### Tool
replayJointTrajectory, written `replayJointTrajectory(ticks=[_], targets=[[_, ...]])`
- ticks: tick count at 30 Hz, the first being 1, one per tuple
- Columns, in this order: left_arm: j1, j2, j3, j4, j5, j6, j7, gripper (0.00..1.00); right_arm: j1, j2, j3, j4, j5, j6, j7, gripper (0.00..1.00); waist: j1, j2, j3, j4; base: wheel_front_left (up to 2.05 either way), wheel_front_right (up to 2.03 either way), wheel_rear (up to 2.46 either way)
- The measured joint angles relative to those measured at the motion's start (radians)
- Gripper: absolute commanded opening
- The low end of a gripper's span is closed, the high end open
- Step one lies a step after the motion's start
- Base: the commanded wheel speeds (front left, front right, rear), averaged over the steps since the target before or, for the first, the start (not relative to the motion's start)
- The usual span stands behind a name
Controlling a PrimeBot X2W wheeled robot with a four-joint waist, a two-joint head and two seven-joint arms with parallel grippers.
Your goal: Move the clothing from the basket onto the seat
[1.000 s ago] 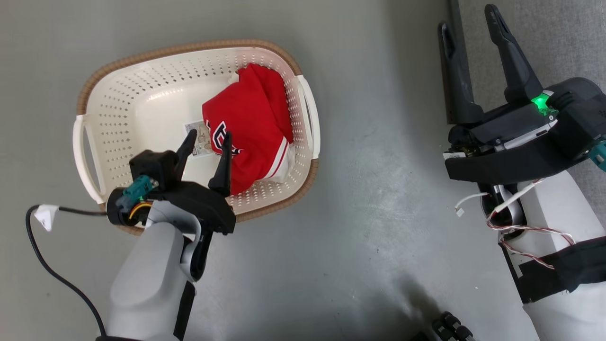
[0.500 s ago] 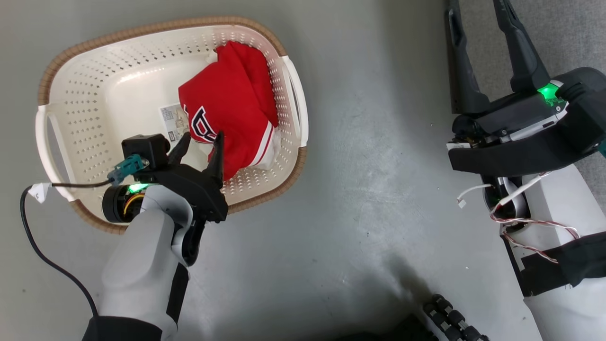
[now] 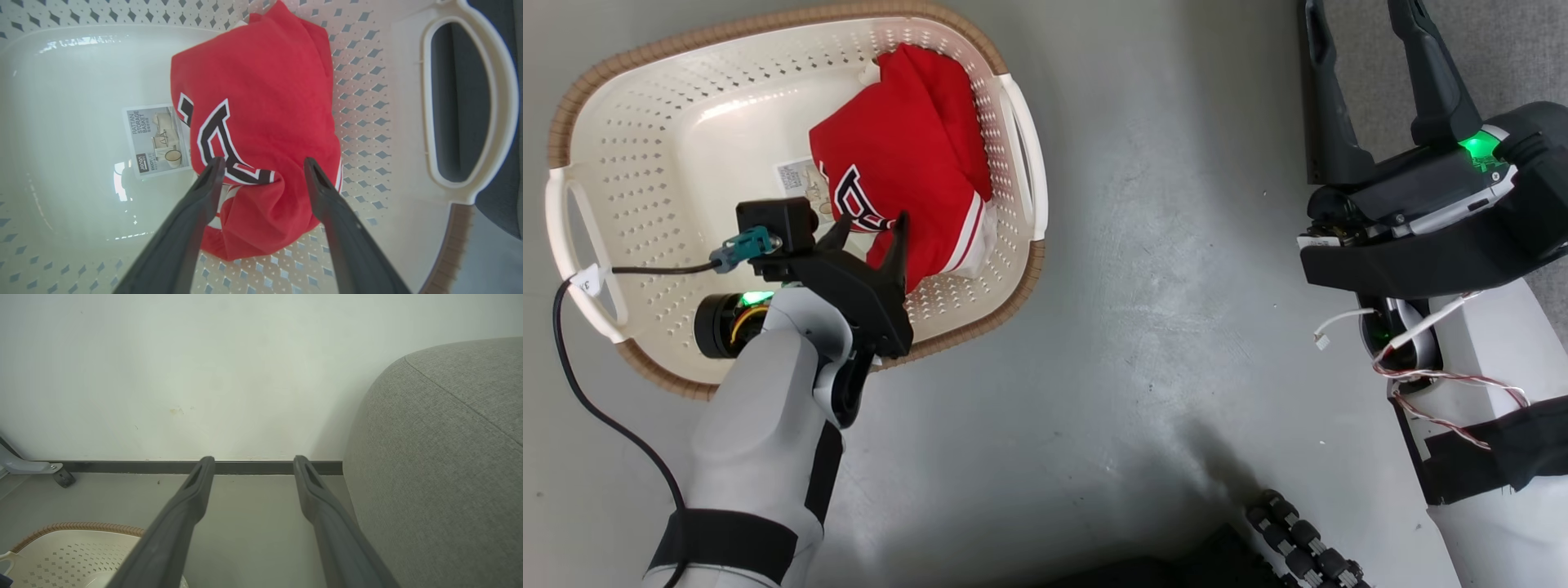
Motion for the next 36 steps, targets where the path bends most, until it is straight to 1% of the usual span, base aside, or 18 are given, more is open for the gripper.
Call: replayJointTrajectory(ticks=[4, 6, 13, 20, 21, 22, 23, 29, 36], targets=[[-0.020, 0.003, -0.002, 0.020, 0.000, 0.000, 0.010, 1.00, 0.000, 0.004, 0.002, -0.007, -0.005, 0.001, 0.000, 1.00, 0.0000, 0.0000, 0.013, -0.006, 0.00, 0.00, 0.00], [-0.030, 0.008, -0.005, 0.026, 0.000, 0.000, 0.014, 1.00, 0.000, 0.008, 0.003, -0.012, -0.006, 0.007, 0.000, 1.00, 0.0000, 0.0000, 0.020, -0.010, 0.00, 0.00, 0.00], [-0.088, 0.023, -0.016, 0.049, 0.001, 0.000, 0.030, 1.00, 0.000, 0.012, -0.001, -0.025, -0.006, 0.008, 0.000, 1.00, 0.0000, 0.0000, 0.051, -0.024, 0.00, 0.00, 0.00], [-0.104, 0.031, -0.023, 0.075, 0.002, 0.000, 0.034, 1.00, 0.000, 0.018, -0.002, -0.027, -0.005, 0.008, 0.000, 1.00, 0.0000, 0.0000, 0.076, -0.038, 0.00, 0.00, 0.00], [-0.104, 0.031, -0.027, 0.081, 0.002, 0.000, 0.034, 0.98, 0.000, 0.019, -0.004, -0.026, -0.005, 0.008, 0.000, 1.00, 0.0000, 0.0000, 0.079, -0.041, 0.00, 0.00, 0.00], [-0.104, 0.030, -0.031, 0.086, 0.003, 0.000, 0.034, 0.50, 0.000, 0.019, -0.006, -0.026, -0.005, 0.008, 0.000, 1.00, 0.0000, 0.0000, 0.081, -0.042, 0.00, 0.00, 0.00], [-0.104, 0.030, -0.034, 0.089, 0.004, 0.000, 0.033, 0.00, 0.000, 0.019, -0.007, -0.026, -0.005, 0.008, 0.000, 1.00, 0.0000, 0.0000, 0.082, -0.044, 0.00, 0.00, 0.00], [-0.104, 0.030, -0.042, 0.102, 0.012, 0.000, 0.009, 0.00, 0.000, 0.022, -0.015, -0.021, -0.005, 0.008, 0.000, 1.00, 0.0000, -0.0002, 0.079, -0.046, 0.00, 0.00, 0.00], [-0.103, 0.027, -0.048, 0.111, 0.009, 0.000, -0.034, 0.00, 0.000, 0.023, -0.026, -0.004, -0.005, 0.009, 0.000, 1.00, -0.0002, -0.0001, 0.050, -0.040, 0.00, 0.00, 0.00]])
